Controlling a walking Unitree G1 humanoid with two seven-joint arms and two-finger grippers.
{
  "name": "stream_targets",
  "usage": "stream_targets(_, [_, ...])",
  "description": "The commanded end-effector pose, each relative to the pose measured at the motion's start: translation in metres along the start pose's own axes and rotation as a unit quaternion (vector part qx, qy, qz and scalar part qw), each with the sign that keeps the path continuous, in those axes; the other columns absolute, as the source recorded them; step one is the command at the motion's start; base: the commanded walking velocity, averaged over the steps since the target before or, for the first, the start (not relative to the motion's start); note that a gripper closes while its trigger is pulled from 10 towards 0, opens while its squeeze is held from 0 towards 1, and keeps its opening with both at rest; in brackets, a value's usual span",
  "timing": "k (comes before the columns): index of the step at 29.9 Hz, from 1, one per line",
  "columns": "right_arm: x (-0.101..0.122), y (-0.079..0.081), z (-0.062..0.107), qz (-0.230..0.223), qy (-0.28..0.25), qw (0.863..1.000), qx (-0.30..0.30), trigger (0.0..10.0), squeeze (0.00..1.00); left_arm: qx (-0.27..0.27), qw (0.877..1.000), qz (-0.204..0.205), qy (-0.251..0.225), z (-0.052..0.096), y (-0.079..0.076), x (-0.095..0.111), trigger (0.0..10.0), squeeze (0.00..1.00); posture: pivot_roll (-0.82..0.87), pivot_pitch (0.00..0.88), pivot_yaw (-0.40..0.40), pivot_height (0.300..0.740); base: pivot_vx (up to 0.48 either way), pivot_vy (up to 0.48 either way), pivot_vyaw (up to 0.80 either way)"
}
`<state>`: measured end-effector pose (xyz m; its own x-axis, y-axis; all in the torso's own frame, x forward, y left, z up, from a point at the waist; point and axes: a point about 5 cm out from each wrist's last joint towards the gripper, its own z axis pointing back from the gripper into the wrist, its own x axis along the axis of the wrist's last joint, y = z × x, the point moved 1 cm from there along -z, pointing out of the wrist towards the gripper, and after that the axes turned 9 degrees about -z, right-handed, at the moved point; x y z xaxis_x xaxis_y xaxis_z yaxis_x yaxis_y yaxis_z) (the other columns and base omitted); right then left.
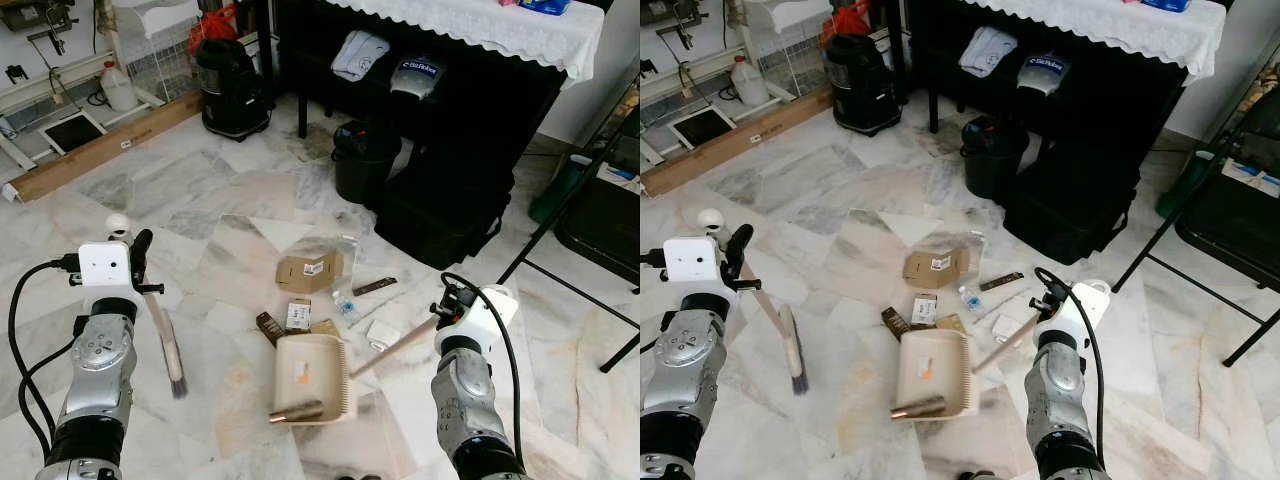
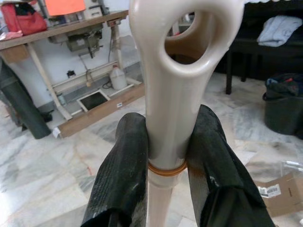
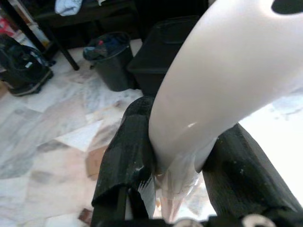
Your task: Sweep floor
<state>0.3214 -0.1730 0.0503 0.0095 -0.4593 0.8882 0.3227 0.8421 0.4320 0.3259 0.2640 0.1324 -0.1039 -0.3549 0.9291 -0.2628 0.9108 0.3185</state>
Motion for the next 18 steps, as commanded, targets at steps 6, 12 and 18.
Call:
stream_targets(6, [0.0132, 0.0077, -0.003, -0.065, -0.03, 0.997, 0.014, 10.0, 0.0, 0.014, 1.0, -0.008, -0.01, -0.001, 0.0012, 0.0006, 10.0, 0.0, -0.02, 0.051, -0.016, 0.74, 0.0, 0.0, 0.0])
stream_targets(12, [0.014, 0.0061, -0.0037, -0.149, -0.032, 0.988, 0.01, 10.0, 0.0, 0.024, 1.0, -0.014, -0.005, 0.0003, 0.0025, -0.0042, 10.0, 0.0, -0.02, 0.042, -0.013, 0.74, 0.0, 0.0, 0.0])
stream_targets(18, [0.0129, 0.0036, -0.0041, -0.172, -0.028, 0.985, 0.006, 10.0, 0.0, 0.021, 1.0, -0.009, -0.003, 0.0006, -0.0008, -0.0052, 10.0, 0.0, -0.01, 0.05, -0.016, 0.74, 0.0, 0.0, 0.0])
